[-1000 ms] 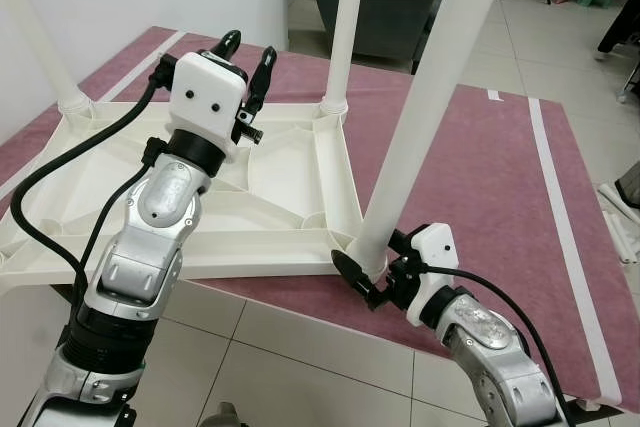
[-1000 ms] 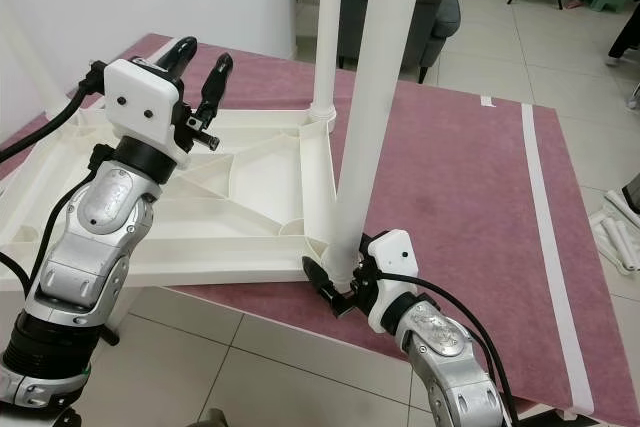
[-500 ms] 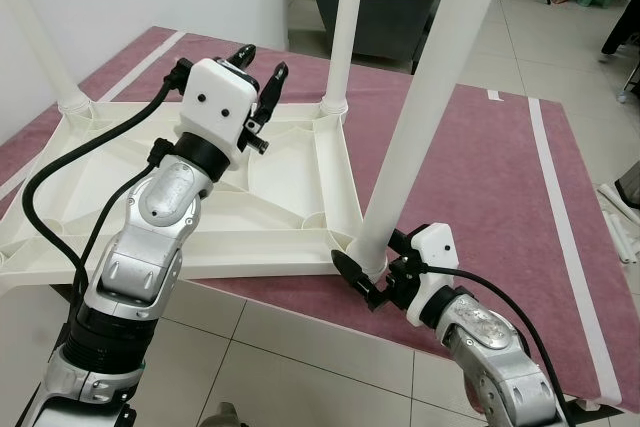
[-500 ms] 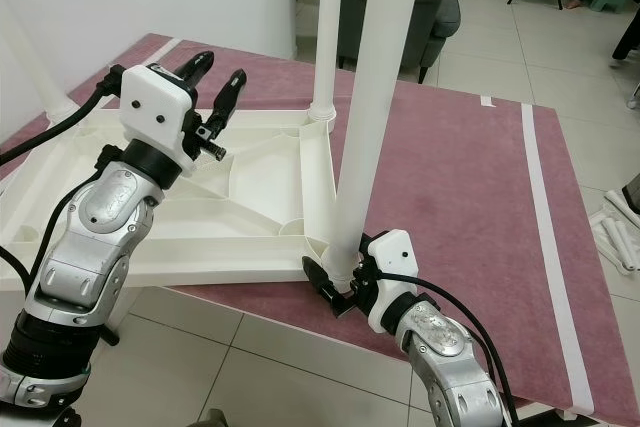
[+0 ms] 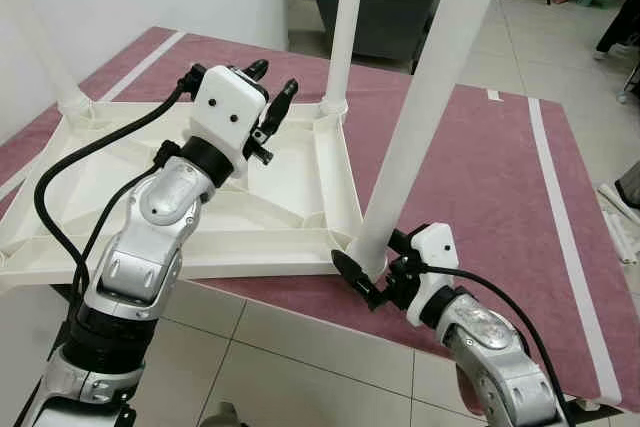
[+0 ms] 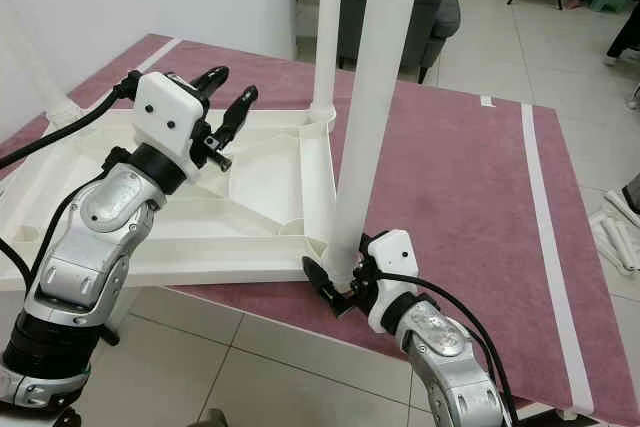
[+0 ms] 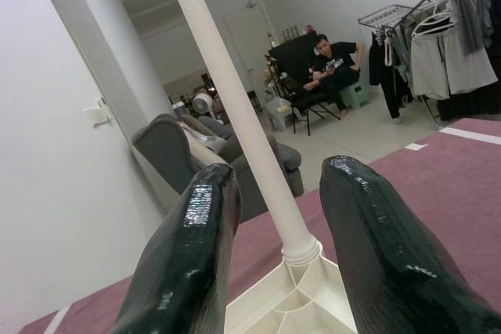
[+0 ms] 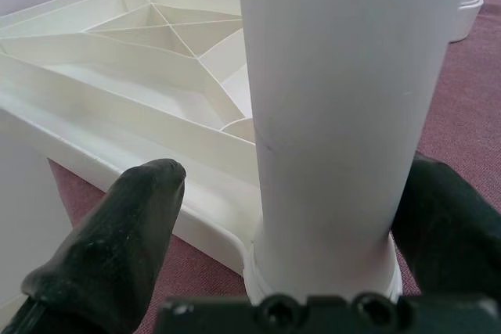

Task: Building children table

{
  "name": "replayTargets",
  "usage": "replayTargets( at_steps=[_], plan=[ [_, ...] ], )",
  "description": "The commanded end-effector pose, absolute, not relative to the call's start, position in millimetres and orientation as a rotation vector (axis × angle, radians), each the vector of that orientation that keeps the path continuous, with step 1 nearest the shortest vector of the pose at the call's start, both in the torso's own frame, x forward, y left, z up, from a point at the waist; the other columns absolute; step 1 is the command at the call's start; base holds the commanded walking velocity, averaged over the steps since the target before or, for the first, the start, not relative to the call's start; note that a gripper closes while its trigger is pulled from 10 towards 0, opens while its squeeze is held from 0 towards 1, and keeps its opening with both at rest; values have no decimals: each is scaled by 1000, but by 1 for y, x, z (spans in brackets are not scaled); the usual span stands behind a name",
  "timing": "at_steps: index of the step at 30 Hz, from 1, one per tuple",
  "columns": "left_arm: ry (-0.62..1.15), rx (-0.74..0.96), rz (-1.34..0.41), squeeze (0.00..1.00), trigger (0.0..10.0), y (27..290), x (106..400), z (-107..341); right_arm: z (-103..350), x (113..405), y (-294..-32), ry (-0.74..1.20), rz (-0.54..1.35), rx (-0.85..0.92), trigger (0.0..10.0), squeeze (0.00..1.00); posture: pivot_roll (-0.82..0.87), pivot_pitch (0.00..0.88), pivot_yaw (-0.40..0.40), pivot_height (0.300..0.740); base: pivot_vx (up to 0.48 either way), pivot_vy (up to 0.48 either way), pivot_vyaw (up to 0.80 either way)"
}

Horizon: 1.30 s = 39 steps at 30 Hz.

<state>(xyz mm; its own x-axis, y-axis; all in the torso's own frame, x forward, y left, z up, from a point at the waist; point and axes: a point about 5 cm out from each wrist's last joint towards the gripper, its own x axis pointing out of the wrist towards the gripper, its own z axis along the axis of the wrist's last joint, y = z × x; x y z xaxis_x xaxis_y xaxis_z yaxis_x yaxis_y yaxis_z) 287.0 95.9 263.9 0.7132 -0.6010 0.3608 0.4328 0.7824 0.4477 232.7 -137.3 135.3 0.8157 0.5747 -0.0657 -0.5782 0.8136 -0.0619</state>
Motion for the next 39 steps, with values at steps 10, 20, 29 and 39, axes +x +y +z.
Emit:
replayTargets(
  at_steps=[10,20,29,39],
  plan=[
    [-16,230,-707,0,10000,112,285,157,152,248,-147,-112,263,-24,10000,0,97,0,0,740,0,0,0],
    [-58,244,-680,0,10000,112,290,164,152,250,-149,-113,260,-25,10000,0,100,0,0,740,0,0,0],
    [-65,300,-791,0,10000,109,279,164,153,247,-150,-122,255,-37,10000,0,100,0,0,740,0,0,0],
    [8,315,-895,0,10000,110,258,149,140,231,-147,-30,427,-81,10000,0,95,0,-8,740,0,0,0]
  ],
)
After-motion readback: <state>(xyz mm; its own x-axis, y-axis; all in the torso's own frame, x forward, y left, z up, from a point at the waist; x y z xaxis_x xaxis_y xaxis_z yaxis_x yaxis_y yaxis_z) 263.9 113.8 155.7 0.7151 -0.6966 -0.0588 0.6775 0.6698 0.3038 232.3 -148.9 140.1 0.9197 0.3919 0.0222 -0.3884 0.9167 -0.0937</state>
